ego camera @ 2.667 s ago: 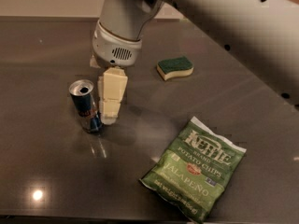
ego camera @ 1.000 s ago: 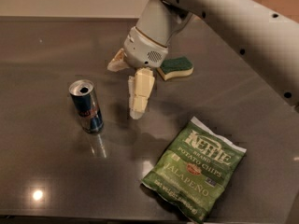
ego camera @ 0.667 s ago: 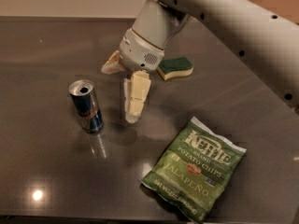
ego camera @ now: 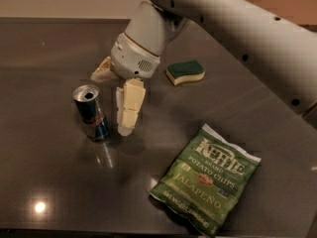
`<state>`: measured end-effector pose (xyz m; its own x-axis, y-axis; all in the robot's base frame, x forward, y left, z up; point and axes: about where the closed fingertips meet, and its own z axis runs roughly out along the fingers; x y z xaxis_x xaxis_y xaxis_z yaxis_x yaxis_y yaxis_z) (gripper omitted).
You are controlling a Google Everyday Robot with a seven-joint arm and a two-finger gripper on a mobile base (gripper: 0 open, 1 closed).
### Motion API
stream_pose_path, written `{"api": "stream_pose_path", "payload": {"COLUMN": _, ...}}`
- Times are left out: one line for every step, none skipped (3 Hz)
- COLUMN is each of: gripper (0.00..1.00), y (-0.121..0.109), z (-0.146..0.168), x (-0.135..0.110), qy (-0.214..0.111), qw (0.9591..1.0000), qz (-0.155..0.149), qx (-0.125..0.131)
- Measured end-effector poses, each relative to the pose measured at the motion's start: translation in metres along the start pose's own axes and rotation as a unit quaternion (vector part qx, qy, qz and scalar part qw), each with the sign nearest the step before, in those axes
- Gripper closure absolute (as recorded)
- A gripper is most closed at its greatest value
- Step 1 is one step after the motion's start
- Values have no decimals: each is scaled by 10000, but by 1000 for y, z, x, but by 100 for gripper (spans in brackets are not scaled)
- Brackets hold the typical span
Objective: Pick redbull can
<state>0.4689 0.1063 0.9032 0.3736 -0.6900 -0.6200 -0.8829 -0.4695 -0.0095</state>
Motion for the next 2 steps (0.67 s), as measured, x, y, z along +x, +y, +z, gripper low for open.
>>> {"api": "stream_pose_path", "payload": {"gripper": 0, "y": -3, "z": 6, "x": -12, "qy": -108, "qw": 9999, "qz": -44, "qx": -40}}
{"api": "stream_pose_path", "payload": {"gripper": 17, "y": -5, "z": 12, "x": -21, "qy": -178, "qw": 9998, "qz": -82, "qx": -95}}
